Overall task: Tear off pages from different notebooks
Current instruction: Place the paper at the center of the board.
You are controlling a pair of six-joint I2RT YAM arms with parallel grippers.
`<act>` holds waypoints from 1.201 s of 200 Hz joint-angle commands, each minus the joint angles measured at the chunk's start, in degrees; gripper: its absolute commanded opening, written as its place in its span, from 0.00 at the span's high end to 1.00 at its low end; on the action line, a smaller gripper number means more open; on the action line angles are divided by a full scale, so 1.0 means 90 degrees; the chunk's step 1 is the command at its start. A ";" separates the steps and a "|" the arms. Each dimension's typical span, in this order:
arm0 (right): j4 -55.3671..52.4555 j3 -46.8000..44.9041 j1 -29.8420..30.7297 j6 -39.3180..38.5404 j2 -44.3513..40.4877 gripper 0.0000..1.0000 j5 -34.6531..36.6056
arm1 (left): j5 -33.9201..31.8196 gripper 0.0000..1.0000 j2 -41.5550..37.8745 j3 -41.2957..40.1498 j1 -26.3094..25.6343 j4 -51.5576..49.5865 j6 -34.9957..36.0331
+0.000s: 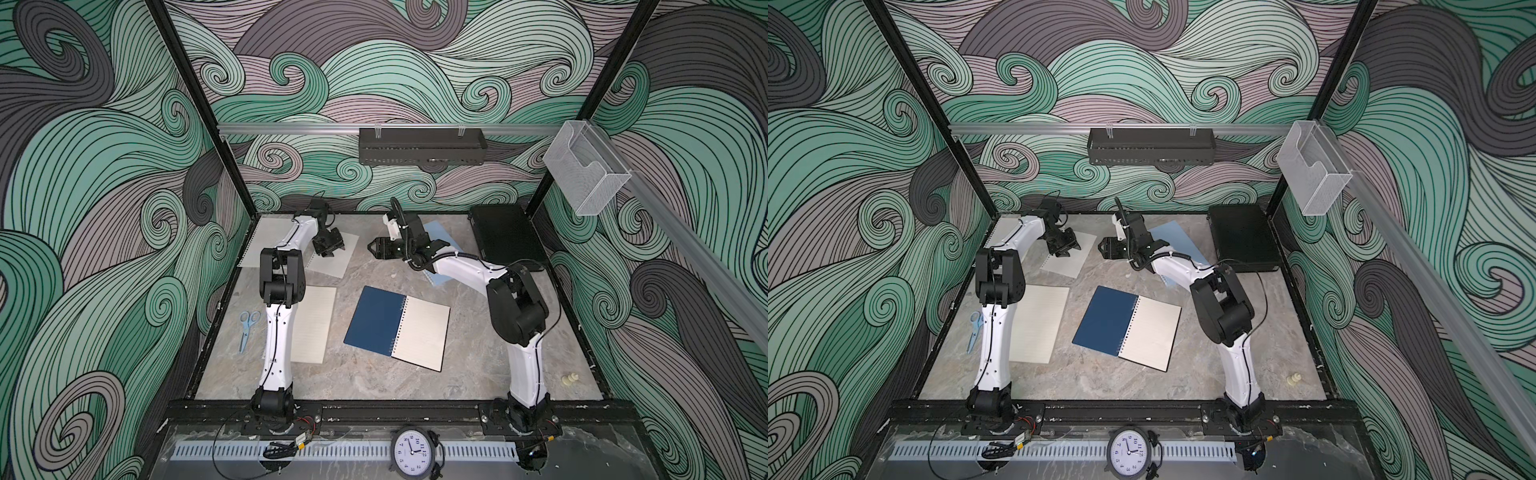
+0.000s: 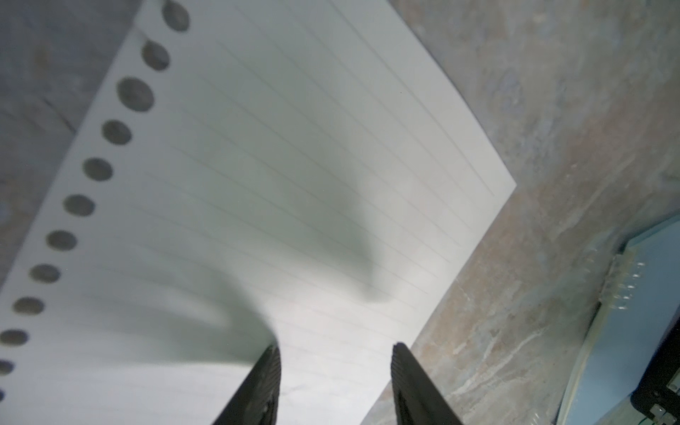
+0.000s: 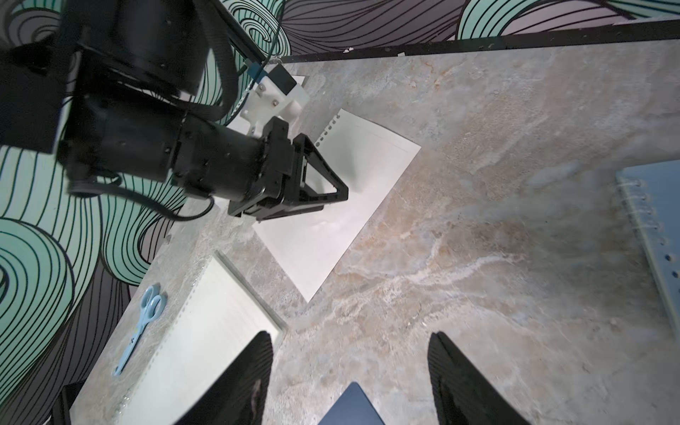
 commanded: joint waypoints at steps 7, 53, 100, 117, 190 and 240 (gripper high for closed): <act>0.0356 -0.0599 0.0023 -0.0148 -0.0635 0.32 -0.0040 | -0.0251 0.52 0.0518 0.0477 0.0269 -0.0341 -0.0160; 0.0262 -0.1189 0.0023 -0.0197 -0.1015 0.32 -0.0029 | -0.0212 0.51 0.0684 0.0598 0.0564 -0.0301 -0.0179; 0.0021 -0.1384 0.0027 -0.0260 -0.1096 0.32 -0.0039 | 0.0343 0.50 0.0809 0.0843 0.0643 -0.0149 -0.0058; -0.0182 -0.1514 0.0036 -0.0371 -0.1260 0.32 -0.0012 | 0.0643 0.48 0.0758 0.0965 0.0624 -0.0022 -0.0031; -0.1426 -0.2593 0.0114 -0.0895 -0.2526 0.20 0.0815 | 0.0811 0.39 -0.0193 0.1046 0.0500 0.0337 -0.0104; -0.1959 -0.3145 0.0139 -0.1086 -0.2980 0.11 0.0807 | 0.0489 0.38 -0.1264 0.0113 0.0315 0.0446 -0.0163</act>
